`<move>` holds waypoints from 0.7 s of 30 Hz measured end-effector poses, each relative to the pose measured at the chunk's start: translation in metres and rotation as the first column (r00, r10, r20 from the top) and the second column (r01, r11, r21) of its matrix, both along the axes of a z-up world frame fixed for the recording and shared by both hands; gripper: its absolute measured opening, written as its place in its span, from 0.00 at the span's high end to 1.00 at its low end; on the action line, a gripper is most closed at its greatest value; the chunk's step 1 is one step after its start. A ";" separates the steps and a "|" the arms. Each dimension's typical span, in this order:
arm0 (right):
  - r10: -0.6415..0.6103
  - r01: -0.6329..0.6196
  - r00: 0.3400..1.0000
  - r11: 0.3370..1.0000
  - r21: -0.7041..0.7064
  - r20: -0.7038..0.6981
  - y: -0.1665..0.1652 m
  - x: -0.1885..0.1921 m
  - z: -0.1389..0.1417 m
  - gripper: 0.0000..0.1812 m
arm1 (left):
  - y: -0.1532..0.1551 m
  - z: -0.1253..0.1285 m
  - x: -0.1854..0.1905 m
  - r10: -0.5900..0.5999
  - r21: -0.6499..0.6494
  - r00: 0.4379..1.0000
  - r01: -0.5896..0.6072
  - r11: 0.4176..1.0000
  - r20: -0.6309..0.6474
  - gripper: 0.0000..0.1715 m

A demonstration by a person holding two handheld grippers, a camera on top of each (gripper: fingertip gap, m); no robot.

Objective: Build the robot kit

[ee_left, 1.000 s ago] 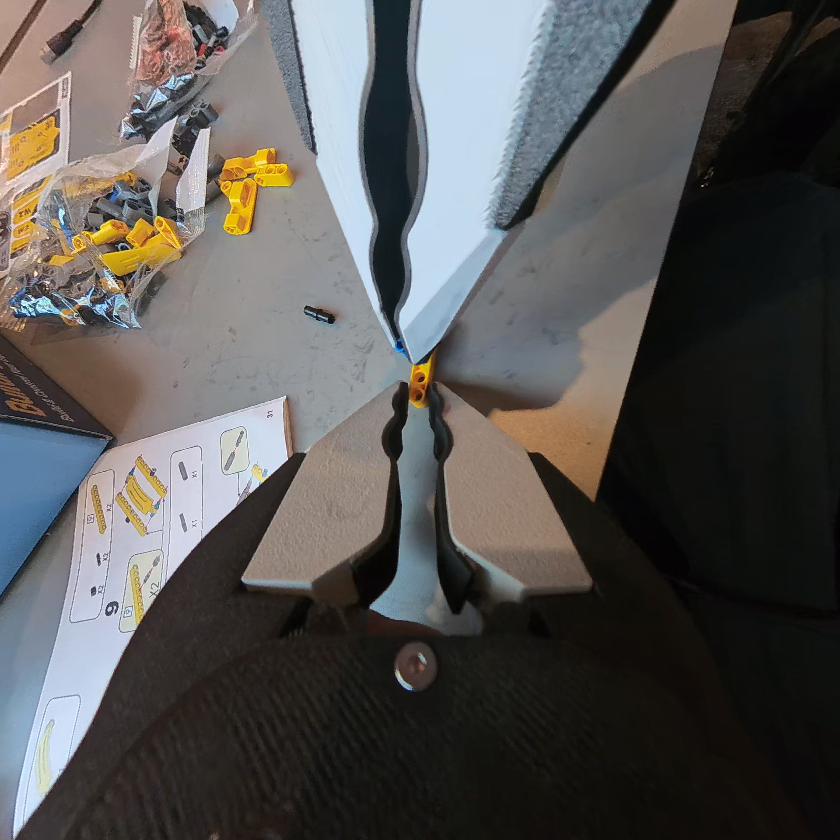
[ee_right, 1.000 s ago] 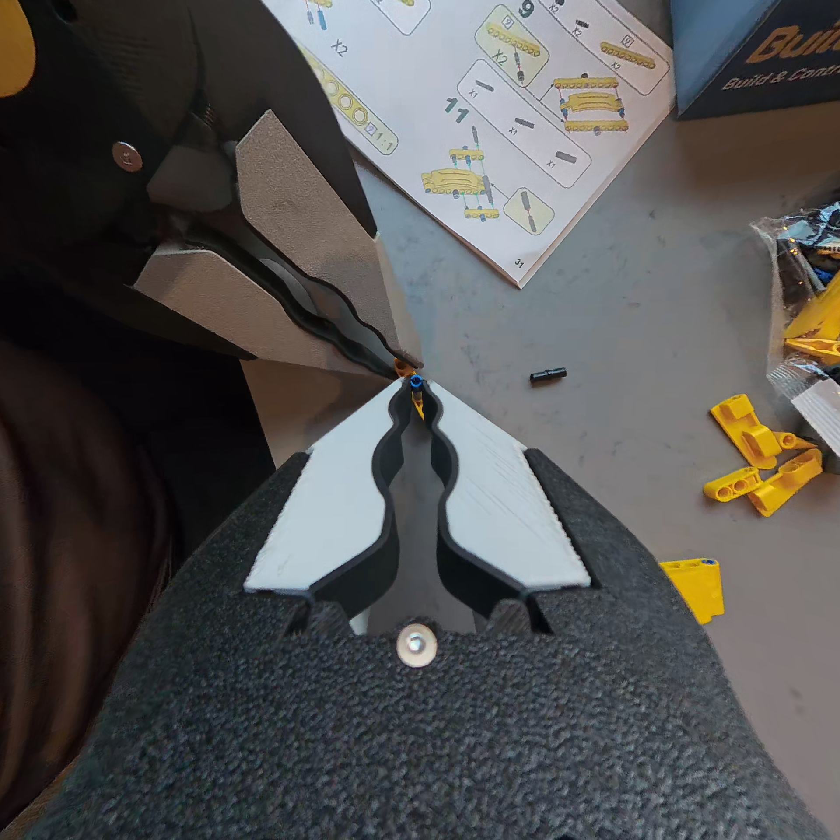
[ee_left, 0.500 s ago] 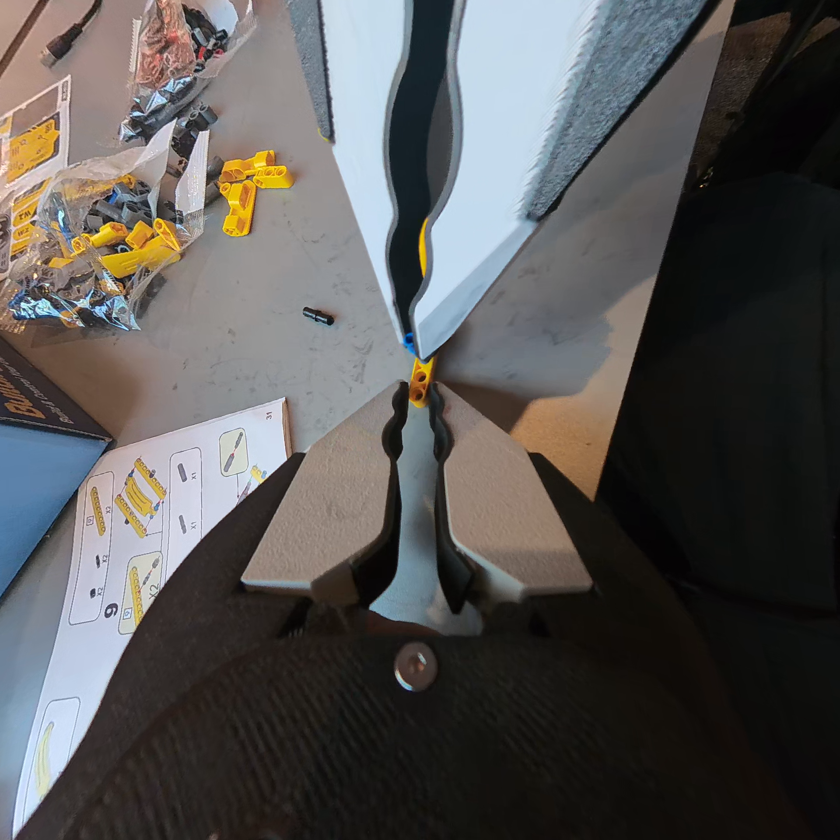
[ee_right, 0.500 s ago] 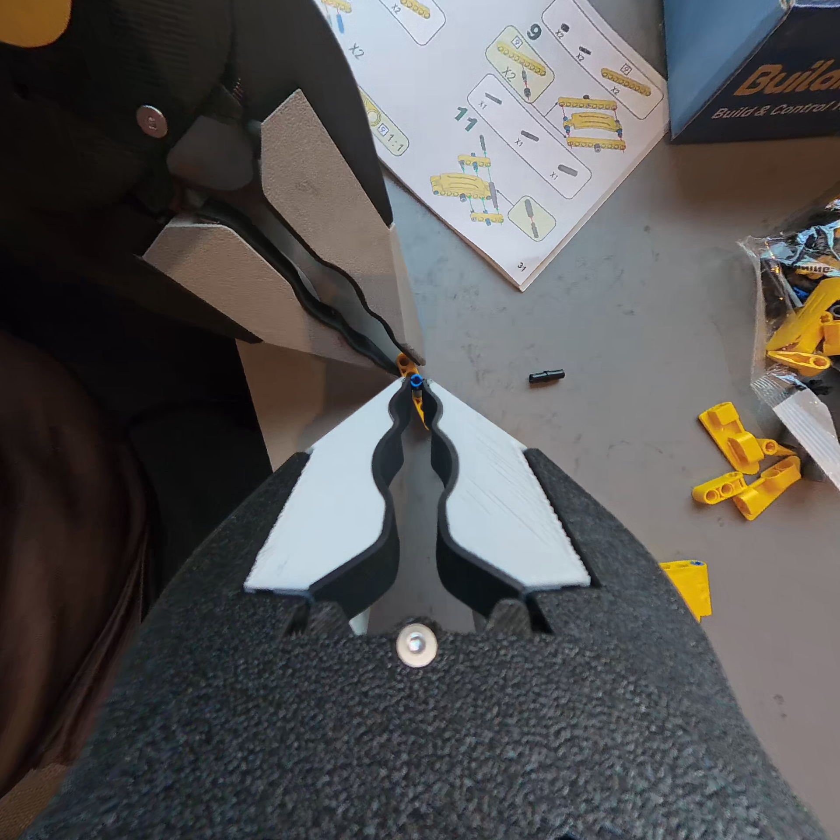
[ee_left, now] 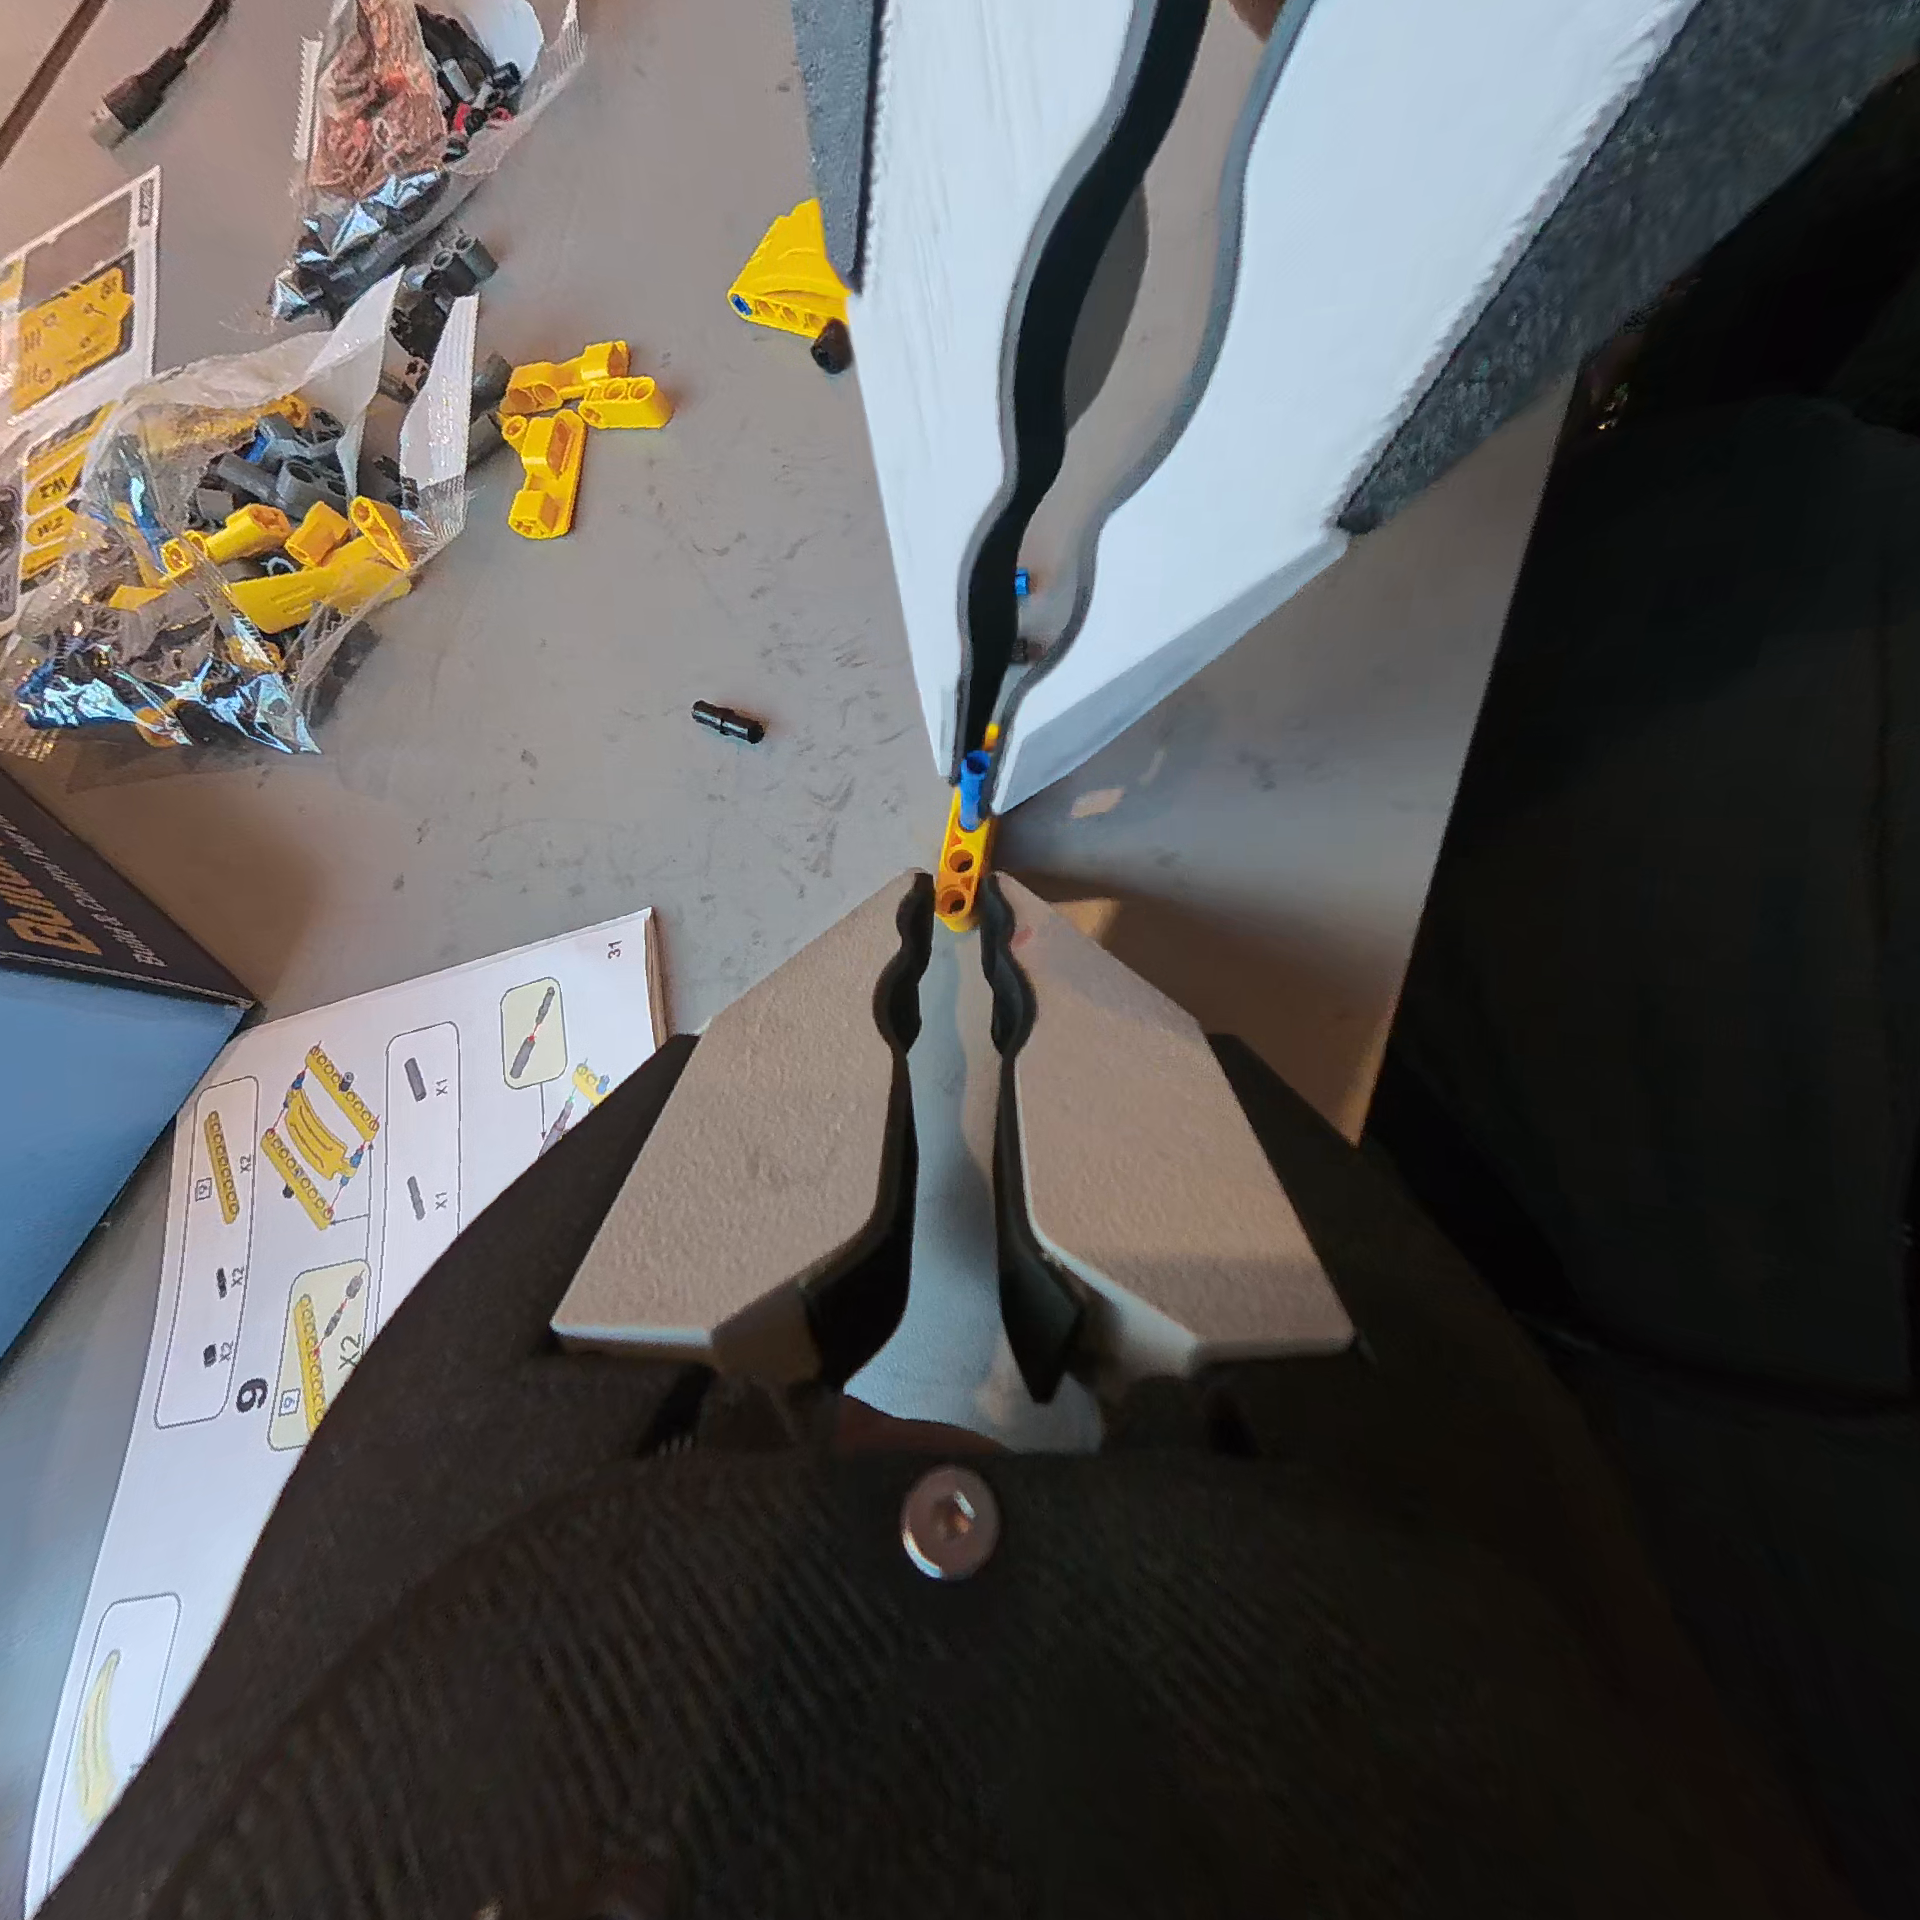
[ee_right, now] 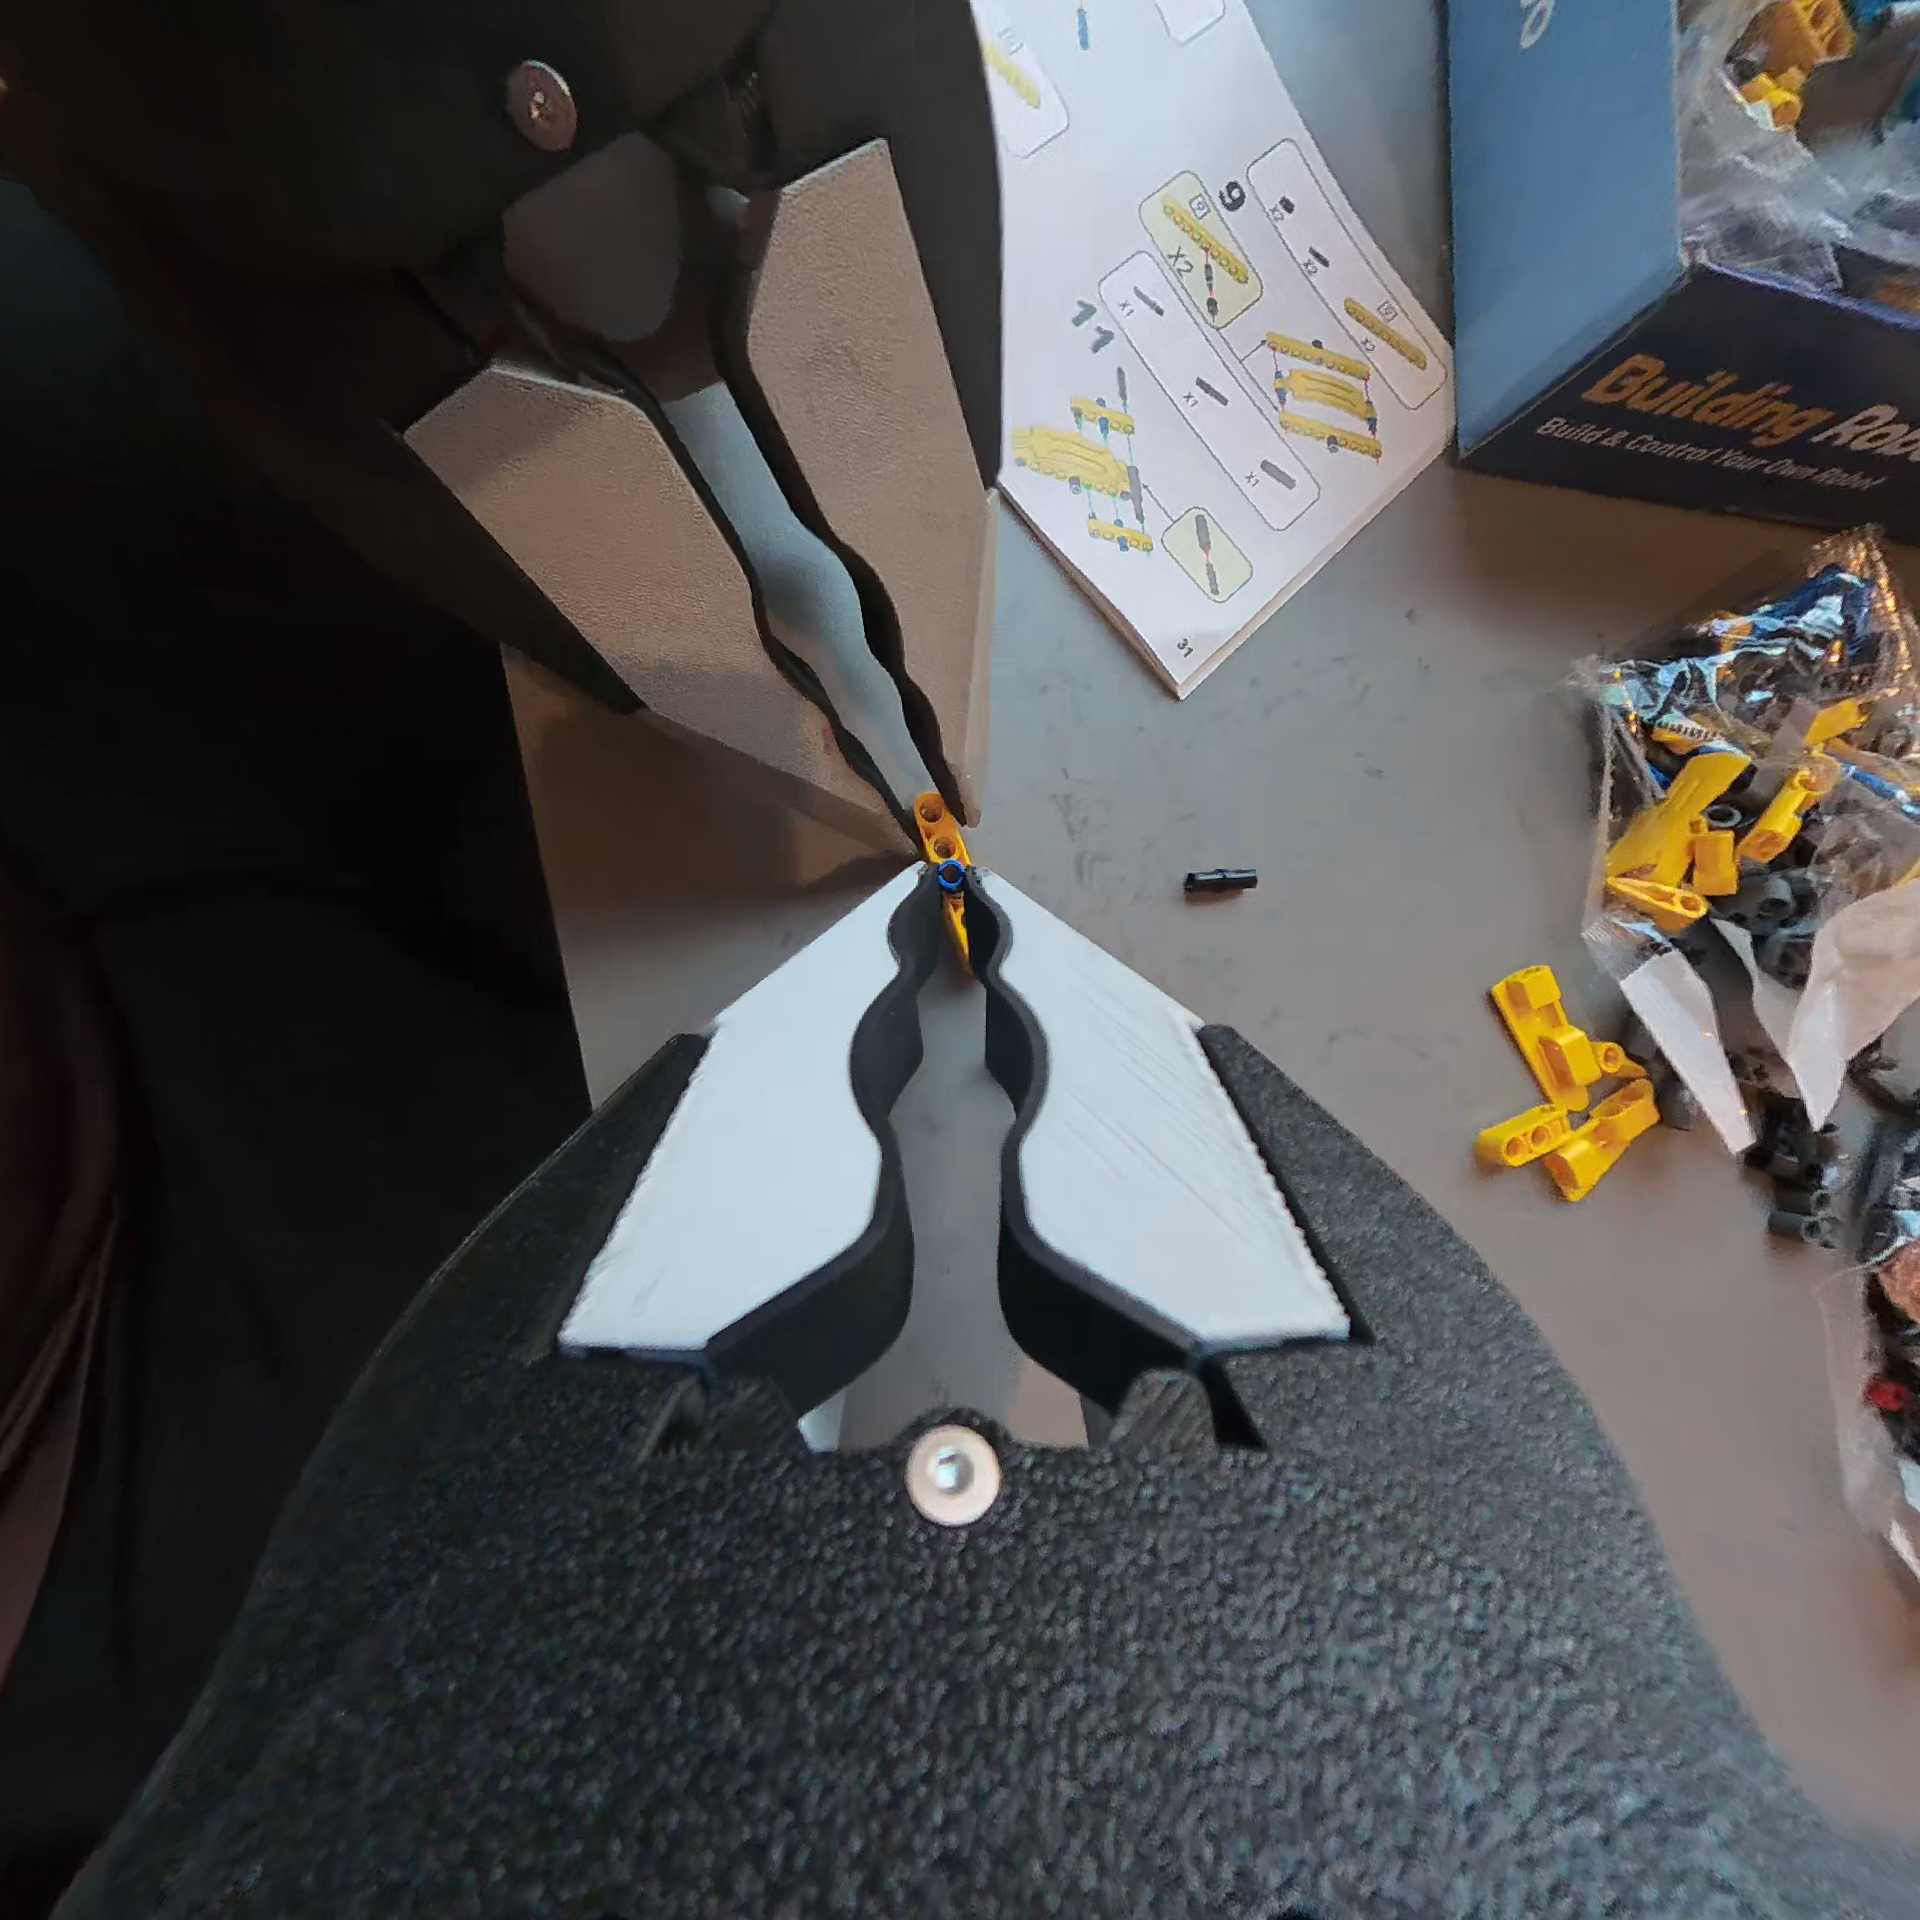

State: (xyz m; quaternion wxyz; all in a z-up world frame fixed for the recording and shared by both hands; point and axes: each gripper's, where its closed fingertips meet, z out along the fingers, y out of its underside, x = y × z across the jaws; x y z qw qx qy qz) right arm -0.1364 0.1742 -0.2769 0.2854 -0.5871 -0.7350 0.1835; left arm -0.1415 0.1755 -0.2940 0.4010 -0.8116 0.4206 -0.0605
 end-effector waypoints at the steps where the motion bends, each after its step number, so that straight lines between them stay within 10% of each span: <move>1: -0.012 0.012 1.000 0.999 -0.033 -0.022 0.000 0.001 0.000 0.98 | 0.000 0.000 0.000 0.000 -0.001 1.000 0.000 1.000 0.001 0.97; 13: 0.102 -0.066 0.987 0.962 0.266 -0.124 0.000 -0.001 0.000 0.98 | 0.000 0.000 0.000 0.004 -0.003 1.000 -0.004 1.000 0.002 0.97; 21: 0.014 -0.010 0.993 0.999 0.036 -0.117 0.001 0.001 -0.001 0.98 | 0.000 0.000 0.000 0.004 -0.003 1.000 -0.004 1.000 0.002 0.97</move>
